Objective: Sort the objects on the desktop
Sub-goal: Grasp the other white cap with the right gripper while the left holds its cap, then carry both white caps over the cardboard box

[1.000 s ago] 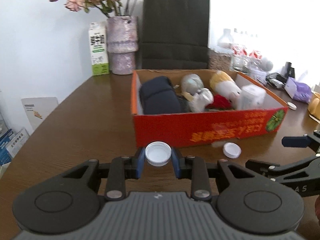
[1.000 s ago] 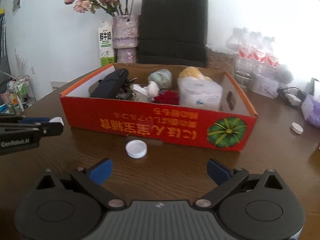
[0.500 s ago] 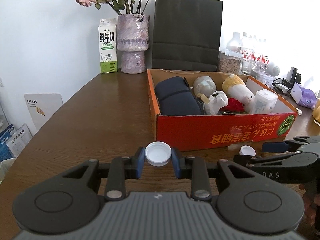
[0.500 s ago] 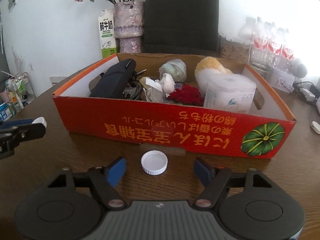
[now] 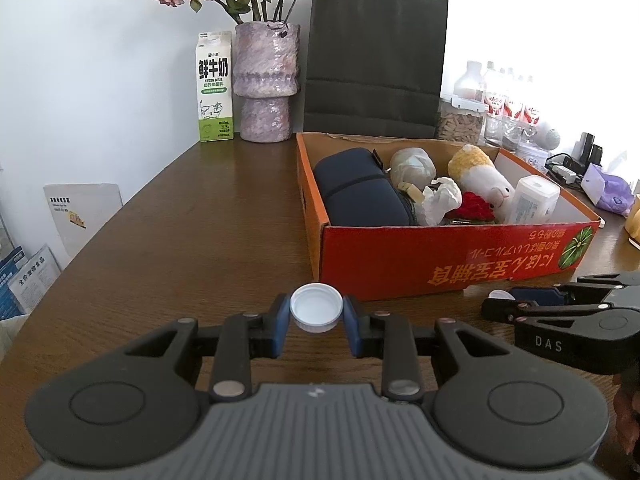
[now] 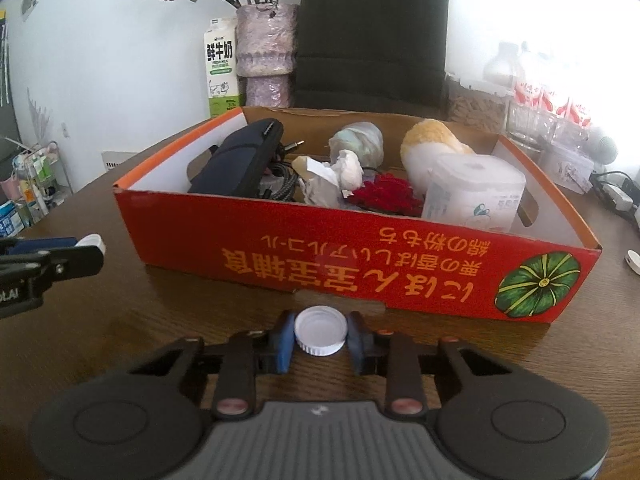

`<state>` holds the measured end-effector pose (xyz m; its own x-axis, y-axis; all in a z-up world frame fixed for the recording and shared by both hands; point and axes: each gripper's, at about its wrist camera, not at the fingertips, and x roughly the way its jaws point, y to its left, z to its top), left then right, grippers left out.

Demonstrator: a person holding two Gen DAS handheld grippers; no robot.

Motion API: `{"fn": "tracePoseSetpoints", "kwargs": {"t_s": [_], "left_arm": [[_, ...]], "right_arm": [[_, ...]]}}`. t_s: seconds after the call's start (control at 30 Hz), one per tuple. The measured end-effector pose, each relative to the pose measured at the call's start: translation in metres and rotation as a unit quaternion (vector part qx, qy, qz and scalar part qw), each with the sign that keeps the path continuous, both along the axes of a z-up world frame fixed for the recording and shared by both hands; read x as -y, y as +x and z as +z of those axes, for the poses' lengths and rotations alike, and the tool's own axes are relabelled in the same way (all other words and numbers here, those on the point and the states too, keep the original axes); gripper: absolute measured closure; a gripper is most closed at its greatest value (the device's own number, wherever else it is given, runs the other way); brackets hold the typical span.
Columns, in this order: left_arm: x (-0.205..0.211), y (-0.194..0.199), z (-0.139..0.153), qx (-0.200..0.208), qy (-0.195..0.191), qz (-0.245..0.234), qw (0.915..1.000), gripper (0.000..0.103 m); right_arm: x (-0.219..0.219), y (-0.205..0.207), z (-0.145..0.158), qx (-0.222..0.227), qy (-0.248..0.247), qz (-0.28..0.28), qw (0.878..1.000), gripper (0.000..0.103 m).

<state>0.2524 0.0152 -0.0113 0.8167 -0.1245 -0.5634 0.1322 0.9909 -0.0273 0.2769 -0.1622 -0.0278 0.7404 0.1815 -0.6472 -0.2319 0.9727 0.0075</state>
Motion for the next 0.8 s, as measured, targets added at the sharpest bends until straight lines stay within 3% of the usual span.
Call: {"fn": "tracePoseSetpoints", "kwargs": {"t_s": [0.4, 0.8], "left_arm": [[0.004, -0.015, 0.016, 0.024, -0.005, -0.002, 0.9997, 0.074], [0.042, -0.006, 0.089, 0.106, -0.012, -0.039, 0.9935, 0.074]], "right_arm": [[0.009, -0.027, 0.018, 0.028, 0.019, 0.009, 0.999, 0.076], [0.038, -0.027, 0.096, 0.127, 0.037, -0.003, 0.991, 0.076]]}}
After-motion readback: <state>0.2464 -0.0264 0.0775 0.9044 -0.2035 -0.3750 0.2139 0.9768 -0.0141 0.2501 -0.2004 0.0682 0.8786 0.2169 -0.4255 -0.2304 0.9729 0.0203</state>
